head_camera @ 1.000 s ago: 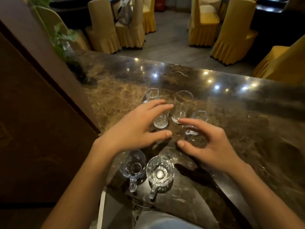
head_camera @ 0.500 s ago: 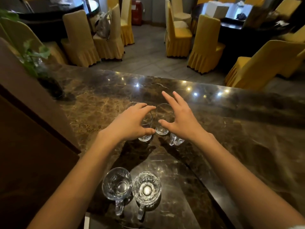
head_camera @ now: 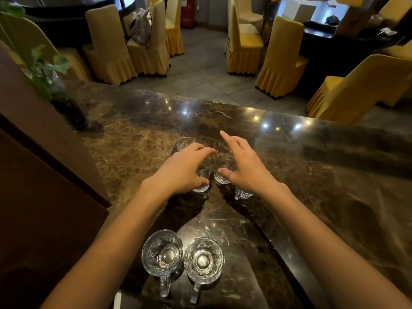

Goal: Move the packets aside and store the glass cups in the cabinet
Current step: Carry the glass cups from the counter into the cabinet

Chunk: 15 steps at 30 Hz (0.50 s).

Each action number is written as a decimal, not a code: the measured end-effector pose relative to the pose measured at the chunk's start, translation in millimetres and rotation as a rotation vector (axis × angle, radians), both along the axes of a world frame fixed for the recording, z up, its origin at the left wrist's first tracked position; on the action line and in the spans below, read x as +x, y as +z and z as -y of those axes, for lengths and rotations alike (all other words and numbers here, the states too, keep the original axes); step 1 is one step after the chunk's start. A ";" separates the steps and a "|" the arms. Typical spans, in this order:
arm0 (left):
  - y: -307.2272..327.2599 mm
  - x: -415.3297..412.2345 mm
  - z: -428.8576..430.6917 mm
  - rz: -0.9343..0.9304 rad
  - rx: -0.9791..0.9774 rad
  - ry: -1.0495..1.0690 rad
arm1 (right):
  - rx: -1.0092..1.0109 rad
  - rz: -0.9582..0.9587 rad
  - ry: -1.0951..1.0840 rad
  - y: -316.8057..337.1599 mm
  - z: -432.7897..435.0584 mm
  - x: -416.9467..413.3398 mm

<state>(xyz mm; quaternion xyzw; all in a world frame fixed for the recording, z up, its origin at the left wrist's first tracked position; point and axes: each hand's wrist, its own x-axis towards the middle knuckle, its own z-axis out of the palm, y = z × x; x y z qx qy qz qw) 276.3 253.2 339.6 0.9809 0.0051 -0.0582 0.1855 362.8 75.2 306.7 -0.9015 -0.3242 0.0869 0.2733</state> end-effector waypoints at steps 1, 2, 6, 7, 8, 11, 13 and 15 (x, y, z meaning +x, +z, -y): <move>-1.0 0.6 -0.1 0.001 -0.001 0.005 | 0.007 0.001 -0.003 -0.3 0.2 -0.2; -1.7 1.2 -0.1 0.000 0.000 0.009 | 0.014 0.004 -0.004 -0.2 0.3 -0.5; -2.5 1.6 0.5 0.002 0.014 0.021 | 0.094 0.007 -0.002 -0.8 2.0 -1.9; -2.1 1.2 0.5 0.008 0.012 0.025 | 0.116 0.007 -0.001 -1.6 2.4 -2.8; -1.6 0.6 0.3 0.015 0.006 0.031 | 0.135 0.011 0.000 -2.5 2.5 -3.7; 0.3 -1.8 0.2 0.030 -0.015 0.041 | 0.187 0.031 0.004 -3.2 2.5 -6.3; 3.3 -4.8 1.3 0.045 -0.028 0.046 | 0.227 0.054 0.000 -0.2 1.7 -7.8; 8.3 -7.8 2.6 0.080 -0.051 0.054 | 0.278 0.084 -0.003 5.8 1.1 -8.6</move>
